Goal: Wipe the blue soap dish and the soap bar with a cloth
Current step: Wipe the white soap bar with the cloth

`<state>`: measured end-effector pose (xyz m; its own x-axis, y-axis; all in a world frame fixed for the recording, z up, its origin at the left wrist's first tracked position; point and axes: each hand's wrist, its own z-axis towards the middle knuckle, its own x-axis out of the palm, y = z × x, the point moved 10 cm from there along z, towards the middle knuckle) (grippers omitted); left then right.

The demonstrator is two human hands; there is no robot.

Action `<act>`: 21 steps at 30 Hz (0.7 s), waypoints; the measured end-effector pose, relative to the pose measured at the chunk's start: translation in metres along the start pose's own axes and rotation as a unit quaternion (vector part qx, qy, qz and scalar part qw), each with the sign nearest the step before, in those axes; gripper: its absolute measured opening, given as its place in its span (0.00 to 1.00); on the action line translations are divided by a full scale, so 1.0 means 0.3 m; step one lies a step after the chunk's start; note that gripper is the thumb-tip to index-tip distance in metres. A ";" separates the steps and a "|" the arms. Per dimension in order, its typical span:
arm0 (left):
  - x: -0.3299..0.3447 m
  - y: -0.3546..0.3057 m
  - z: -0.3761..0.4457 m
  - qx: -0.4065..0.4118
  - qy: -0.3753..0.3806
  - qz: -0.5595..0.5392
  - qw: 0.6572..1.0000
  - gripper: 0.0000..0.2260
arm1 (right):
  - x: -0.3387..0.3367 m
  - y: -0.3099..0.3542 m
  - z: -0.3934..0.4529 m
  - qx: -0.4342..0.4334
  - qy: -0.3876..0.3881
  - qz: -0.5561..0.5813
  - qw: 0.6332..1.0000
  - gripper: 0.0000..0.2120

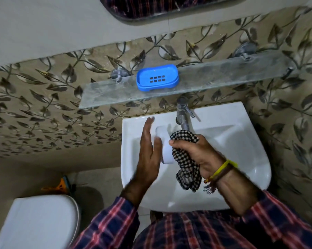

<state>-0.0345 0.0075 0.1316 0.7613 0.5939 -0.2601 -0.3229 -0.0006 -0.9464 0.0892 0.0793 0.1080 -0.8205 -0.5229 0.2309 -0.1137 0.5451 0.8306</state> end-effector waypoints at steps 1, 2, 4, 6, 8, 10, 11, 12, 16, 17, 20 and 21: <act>0.024 -0.038 -0.042 0.110 0.028 0.071 0.991 0.25 | 0.000 -0.006 0.001 0.031 0.011 0.023 0.999 0.04; 0.049 -0.056 -0.082 0.179 0.046 0.114 0.976 0.26 | 0.012 -0.006 -0.002 0.053 0.030 0.043 0.997 0.04; 0.066 -0.057 -0.102 0.195 0.029 0.121 0.973 0.27 | 0.059 -0.004 -0.010 0.069 0.080 0.106 0.989 0.07; 0.050 -0.049 -0.066 0.127 -0.008 0.038 0.991 0.28 | 0.095 0.006 -0.022 0.057 0.112 0.148 0.981 0.19; 0.021 -0.031 -0.035 0.067 -0.026 -0.079 0.994 0.30 | 0.108 0.012 -0.040 0.035 0.136 0.115 0.983 0.20; 0.010 -0.006 -0.023 0.015 -0.019 -0.154 0.988 0.29 | 0.113 0.005 -0.057 0.025 0.156 0.062 0.985 0.11; 0.018 0.000 -0.027 -0.008 -0.010 -0.176 0.984 0.27 | 0.112 0.001 -0.059 0.024 0.148 0.050 0.987 0.09; 0.031 0.013 -0.037 -0.026 -0.004 -0.191 0.981 0.25 | 0.105 -0.014 -0.051 0.031 0.129 0.050 0.990 0.08; 0.014 0.067 -0.055 -0.096 -0.044 -0.217 0.971 0.25 | 0.113 -0.028 -0.052 0.023 0.097 0.026 0.995 0.04; 0.002 0.066 -0.042 -0.091 -0.043 -0.199 0.975 0.25 | 0.119 -0.024 -0.057 0.013 0.106 0.000 0.994 0.05; 0.006 0.052 -0.027 -0.085 -0.035 -0.185 0.978 0.24 | 0.124 0.001 -0.059 -0.008 0.105 -0.007 0.994 0.01; 0.013 0.057 -0.029 -0.101 -0.035 -0.203 0.973 0.26 | 0.122 0.007 -0.056 -0.013 0.096 0.005 0.995 0.02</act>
<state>-0.0321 0.0027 0.1128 0.7603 0.6322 0.1494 0.1189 0.0907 -0.9888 0.0683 0.0501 0.1267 -0.6993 -0.6339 0.3303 -0.0894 0.5360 0.8395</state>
